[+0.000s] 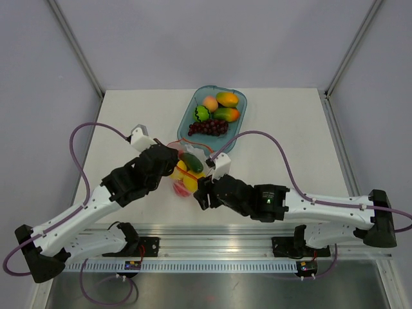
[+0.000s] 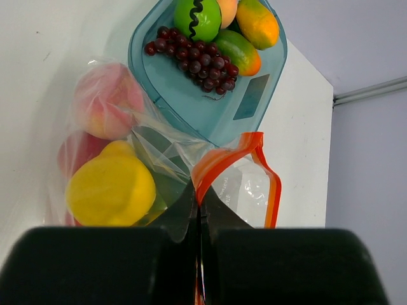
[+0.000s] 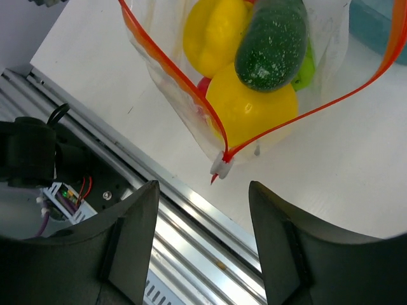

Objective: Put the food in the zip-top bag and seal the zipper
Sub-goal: Zip the zipper food storage bag at the center of the board.

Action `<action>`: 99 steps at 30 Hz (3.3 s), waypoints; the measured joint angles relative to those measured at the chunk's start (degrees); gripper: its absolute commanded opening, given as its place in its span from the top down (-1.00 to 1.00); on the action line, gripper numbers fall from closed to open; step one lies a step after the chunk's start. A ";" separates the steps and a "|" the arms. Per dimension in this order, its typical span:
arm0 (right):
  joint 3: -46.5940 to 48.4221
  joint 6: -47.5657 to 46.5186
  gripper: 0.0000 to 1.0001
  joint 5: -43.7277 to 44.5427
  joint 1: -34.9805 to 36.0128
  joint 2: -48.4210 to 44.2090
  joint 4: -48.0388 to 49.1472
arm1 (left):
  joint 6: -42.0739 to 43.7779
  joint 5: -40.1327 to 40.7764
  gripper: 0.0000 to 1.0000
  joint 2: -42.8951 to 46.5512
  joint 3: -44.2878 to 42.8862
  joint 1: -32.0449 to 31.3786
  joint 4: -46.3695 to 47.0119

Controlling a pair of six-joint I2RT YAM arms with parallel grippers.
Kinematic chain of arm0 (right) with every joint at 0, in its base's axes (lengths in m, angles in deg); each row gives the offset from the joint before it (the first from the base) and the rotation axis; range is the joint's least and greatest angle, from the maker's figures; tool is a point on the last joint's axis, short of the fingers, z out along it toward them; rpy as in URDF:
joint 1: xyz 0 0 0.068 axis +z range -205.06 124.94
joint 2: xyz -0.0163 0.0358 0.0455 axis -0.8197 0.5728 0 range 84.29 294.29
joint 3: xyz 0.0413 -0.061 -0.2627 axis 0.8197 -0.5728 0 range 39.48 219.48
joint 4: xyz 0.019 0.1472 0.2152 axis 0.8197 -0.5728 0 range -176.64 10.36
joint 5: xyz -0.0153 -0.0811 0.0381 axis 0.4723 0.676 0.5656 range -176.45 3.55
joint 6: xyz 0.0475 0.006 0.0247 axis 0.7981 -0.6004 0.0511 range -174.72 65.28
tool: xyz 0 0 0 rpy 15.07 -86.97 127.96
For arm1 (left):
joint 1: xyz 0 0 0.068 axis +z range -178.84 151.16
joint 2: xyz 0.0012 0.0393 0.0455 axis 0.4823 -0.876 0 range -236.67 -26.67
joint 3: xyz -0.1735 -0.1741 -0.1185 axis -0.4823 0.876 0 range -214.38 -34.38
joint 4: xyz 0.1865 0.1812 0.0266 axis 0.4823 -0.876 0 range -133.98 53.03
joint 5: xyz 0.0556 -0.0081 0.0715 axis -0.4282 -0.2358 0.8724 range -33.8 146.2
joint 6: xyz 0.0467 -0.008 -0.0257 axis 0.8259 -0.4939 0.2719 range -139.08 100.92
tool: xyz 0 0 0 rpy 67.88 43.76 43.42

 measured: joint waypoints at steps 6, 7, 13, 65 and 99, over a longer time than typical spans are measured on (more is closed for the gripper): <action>-1.79 3.93 -0.26 7.50 2.86 5.18 5.31 | -0.20 1.01 1.00 0.33 0.00 0.00 -0.57; -1.88 4.57 -0.20 8.85 3.21 6.40 6.21 | -0.20 1.03 1.00 0.46 0.00 0.00 -0.63; -3.69 6.69 0.09 15.47 3.58 9.97 11.43 | -0.22 1.14 1.00 1.22 0.00 0.00 -0.70; -15.17 -29.20 1.00 -1.40 -5.11 -31.56 -3.10 | 69.81 -48.39 -0.41 -0.50 -4.13 0.07 9.79; -13.33 -28.20 1.00 -0.44 -5.11 -29.99 -8.39 | 60.85 -47.19 1.00 -15.26 -8.39 5.70 9.09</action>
